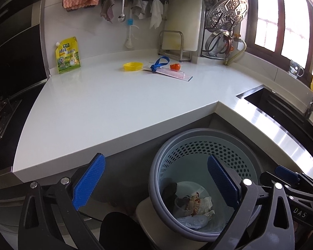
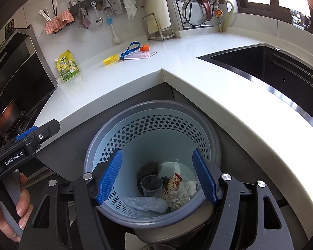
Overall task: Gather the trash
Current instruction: 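Move both open tools back to the strap and orange peel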
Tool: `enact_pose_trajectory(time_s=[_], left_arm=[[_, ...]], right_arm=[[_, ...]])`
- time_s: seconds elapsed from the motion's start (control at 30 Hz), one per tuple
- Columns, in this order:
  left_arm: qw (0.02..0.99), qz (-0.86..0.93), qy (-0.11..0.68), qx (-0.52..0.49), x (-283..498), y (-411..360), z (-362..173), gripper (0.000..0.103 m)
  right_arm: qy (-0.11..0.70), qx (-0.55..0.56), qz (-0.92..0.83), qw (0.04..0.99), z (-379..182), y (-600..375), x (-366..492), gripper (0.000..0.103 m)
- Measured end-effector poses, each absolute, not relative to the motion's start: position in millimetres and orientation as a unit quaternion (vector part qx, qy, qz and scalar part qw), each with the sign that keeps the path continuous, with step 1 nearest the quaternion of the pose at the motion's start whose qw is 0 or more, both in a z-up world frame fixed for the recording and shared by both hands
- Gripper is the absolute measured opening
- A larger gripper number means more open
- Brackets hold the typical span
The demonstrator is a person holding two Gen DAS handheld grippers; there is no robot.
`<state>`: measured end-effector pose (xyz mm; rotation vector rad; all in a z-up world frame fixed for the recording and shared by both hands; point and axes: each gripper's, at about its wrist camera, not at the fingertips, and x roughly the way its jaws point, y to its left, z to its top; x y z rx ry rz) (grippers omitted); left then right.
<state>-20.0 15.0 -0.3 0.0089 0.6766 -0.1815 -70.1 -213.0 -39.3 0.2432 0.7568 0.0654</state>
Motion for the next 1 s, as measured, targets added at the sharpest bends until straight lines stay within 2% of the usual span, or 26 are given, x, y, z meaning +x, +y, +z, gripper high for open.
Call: enact_pose_trajectory(time_s=[0.53,1.0], left_arm=[[0.951,-0.048,0.305,-0.029,81,44,48,0.097],[0.945,-0.042,0.325,0.002,233,39,54,0.097]], right_arm=[[0.345,0.109,0.051,0.931,10,-222,23,0.069],[0.363,0.079,0.076,0.925,30,-220,201,0.073]])
